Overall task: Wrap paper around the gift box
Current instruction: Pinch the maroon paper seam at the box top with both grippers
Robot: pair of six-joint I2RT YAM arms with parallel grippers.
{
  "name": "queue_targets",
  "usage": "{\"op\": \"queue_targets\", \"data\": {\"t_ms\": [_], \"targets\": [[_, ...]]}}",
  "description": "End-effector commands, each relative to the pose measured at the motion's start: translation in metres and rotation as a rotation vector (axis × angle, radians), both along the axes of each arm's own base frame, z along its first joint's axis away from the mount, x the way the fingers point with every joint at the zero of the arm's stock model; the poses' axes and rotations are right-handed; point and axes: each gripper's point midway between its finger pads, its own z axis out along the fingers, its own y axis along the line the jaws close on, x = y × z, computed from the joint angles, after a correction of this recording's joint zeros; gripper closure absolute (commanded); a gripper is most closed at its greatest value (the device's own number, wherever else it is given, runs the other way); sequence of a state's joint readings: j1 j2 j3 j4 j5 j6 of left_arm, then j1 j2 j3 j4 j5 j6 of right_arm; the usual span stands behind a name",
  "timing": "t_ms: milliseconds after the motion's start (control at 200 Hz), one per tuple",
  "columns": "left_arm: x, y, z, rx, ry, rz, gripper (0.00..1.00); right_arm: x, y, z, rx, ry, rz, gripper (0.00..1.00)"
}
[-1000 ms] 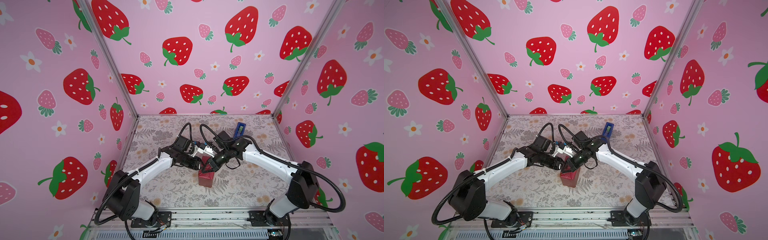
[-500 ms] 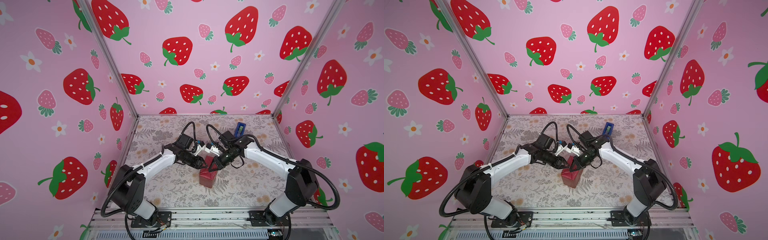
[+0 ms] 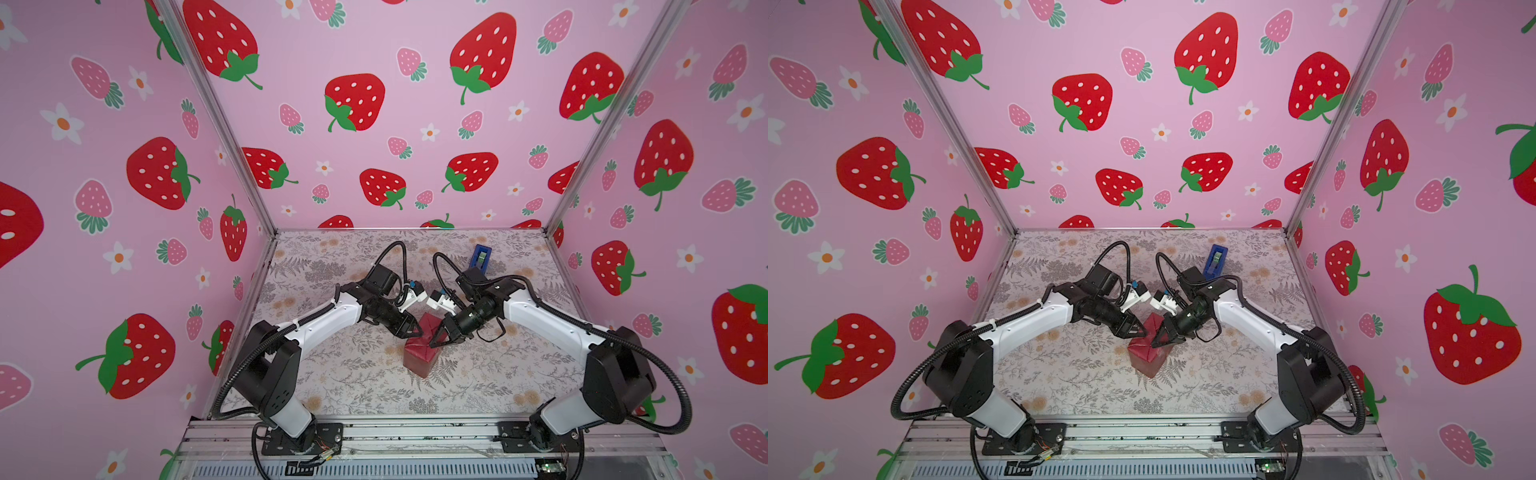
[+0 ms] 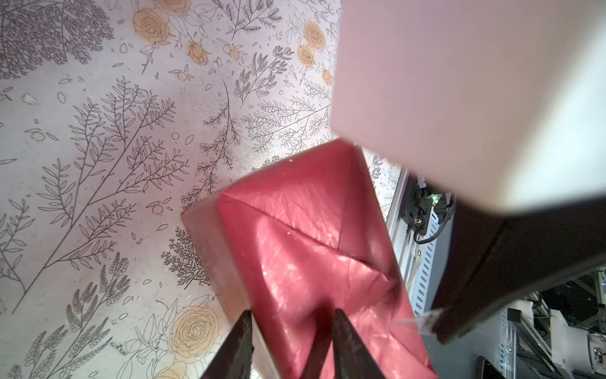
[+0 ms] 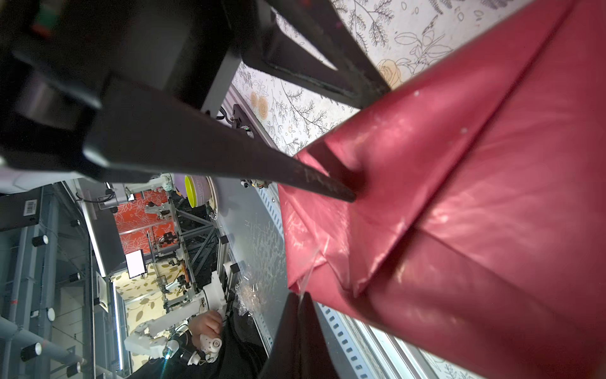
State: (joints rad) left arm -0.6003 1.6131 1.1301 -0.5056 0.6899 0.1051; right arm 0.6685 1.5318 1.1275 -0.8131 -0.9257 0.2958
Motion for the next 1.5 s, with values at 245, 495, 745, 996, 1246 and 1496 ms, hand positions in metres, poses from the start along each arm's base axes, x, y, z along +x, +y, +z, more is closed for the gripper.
{"op": "queue_targets", "data": {"t_ms": [245, 495, 745, 996, 1246, 1496], "targets": [[-0.013, 0.001, -0.019, 0.075, 0.023, -0.062, 0.57, -0.005, -0.005, -0.007, 0.0, 0.111, -0.011, 1.0], [-0.011, 0.004, -0.016, 0.09, -0.007, -0.056, 0.56, -0.009, -0.02, -0.031, -0.069, 0.174, -0.041, 1.0], [-0.009, 0.004, -0.009, 0.086, -0.03, -0.047, 0.53, -0.012, -0.029, -0.044, -0.115, 0.203, -0.051, 1.0], [-0.004, 0.01, 0.01, 0.073, -0.099, -0.016, 0.5, -0.019, -0.039, -0.062, -0.171, 0.281, -0.071, 1.0], [0.007, 0.018, 0.028, 0.061, -0.126, 0.059, 0.48, -0.021, -0.041, -0.071, -0.206, 0.314, -0.073, 1.0], [0.021, -0.002, 0.071, -0.104, -0.084, 0.167, 0.38, -0.023, -0.043, -0.073, -0.211, 0.319, -0.075, 1.0]]}}
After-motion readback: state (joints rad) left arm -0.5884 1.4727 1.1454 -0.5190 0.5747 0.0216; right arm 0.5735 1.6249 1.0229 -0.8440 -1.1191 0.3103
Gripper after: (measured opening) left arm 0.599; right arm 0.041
